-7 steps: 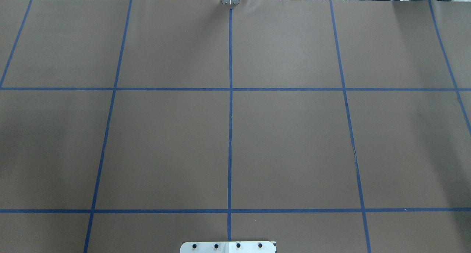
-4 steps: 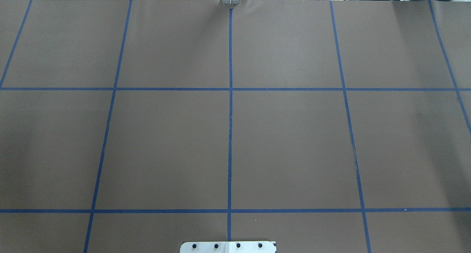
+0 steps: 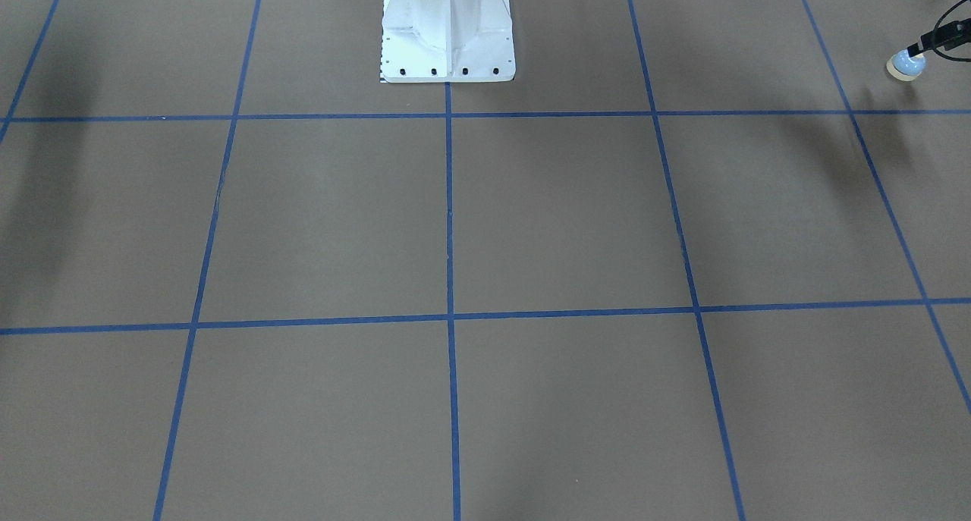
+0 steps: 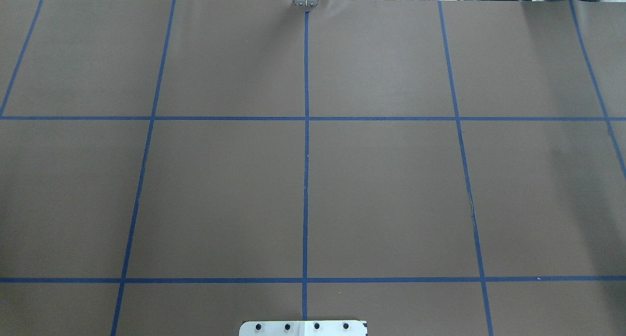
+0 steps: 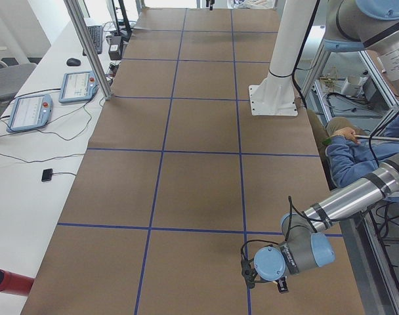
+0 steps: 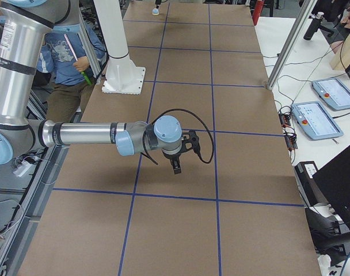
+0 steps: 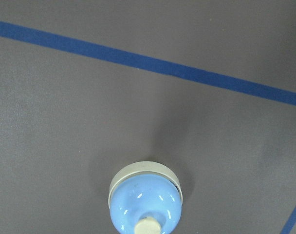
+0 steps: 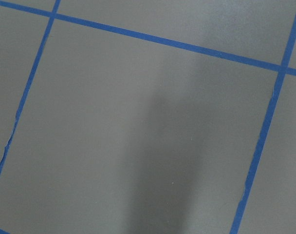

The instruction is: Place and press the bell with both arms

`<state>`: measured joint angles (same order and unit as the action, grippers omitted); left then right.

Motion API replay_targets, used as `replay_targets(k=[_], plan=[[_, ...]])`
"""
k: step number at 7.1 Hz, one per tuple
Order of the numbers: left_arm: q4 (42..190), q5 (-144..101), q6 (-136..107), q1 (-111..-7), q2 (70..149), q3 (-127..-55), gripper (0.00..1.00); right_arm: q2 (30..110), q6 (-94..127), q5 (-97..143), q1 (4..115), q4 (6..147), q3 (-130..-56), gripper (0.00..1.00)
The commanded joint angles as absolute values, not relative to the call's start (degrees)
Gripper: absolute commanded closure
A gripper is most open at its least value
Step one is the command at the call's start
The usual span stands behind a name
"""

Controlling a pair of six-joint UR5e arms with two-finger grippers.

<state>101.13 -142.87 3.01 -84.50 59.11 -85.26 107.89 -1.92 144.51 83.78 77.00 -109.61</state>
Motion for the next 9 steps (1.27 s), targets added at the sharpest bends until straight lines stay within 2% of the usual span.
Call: replay_targets(k=[1, 4, 9], plan=[[101.1, -143.5, 0.8, -79.3, 60.8, -84.7, 0.0, 108.3, -1.9, 144.6, 83.7, 76.2, -109.8, 0.0], [101.2, -143.6, 0.6, -77.9, 62.0, -79.7, 0.01, 108.4, -1.9, 144.5, 83.7, 75.3, -109.8, 0.0], [101.2, -144.2, 0.7, -76.0, 63.9, -77.3, 0.01, 109.0, -2.0, 144.3, 83.8, 73.7, -109.9, 0.0]])
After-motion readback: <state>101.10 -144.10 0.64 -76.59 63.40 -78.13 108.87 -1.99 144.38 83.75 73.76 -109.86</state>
